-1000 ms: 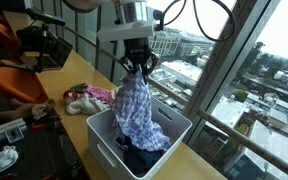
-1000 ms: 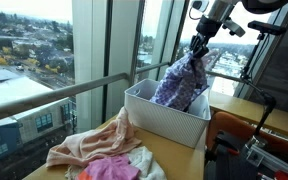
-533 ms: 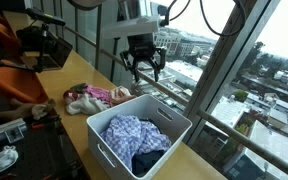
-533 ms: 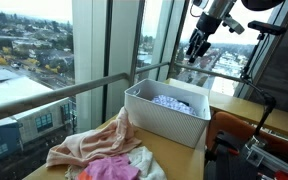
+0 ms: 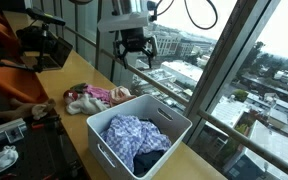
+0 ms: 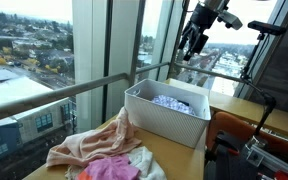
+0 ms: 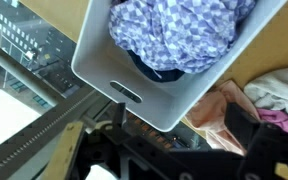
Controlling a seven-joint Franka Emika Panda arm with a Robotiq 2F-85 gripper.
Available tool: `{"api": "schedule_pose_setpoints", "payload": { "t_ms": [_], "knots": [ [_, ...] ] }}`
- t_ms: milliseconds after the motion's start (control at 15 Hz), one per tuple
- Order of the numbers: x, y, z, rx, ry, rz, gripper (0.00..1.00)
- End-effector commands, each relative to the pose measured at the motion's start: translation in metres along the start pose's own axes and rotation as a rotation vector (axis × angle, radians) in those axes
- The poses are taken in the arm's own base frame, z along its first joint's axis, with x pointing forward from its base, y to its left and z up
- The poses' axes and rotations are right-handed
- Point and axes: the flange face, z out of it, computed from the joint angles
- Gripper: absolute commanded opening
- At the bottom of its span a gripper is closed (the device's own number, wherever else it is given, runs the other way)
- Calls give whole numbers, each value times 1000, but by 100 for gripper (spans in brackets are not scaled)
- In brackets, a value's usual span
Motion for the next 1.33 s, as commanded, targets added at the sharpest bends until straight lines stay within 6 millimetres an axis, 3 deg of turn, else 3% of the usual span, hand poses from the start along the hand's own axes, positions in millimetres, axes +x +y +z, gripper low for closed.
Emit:
{"api": "schedule_pose_setpoints", "payload": {
  "t_ms": [0, 133, 467, 733, 933, 1267],
  "knots": [
    [32, -50, 8, 68, 50, -83, 100],
    [48, -85, 14, 109, 55, -129, 100],
    [95, -186, 53, 170, 67, -263, 100],
    [123, -246, 78, 210, 74, -322, 100],
    [131, -269, 103, 229, 62, -341, 100],
    [140, -282, 151, 257, 13, -359, 100]
  ]
}}
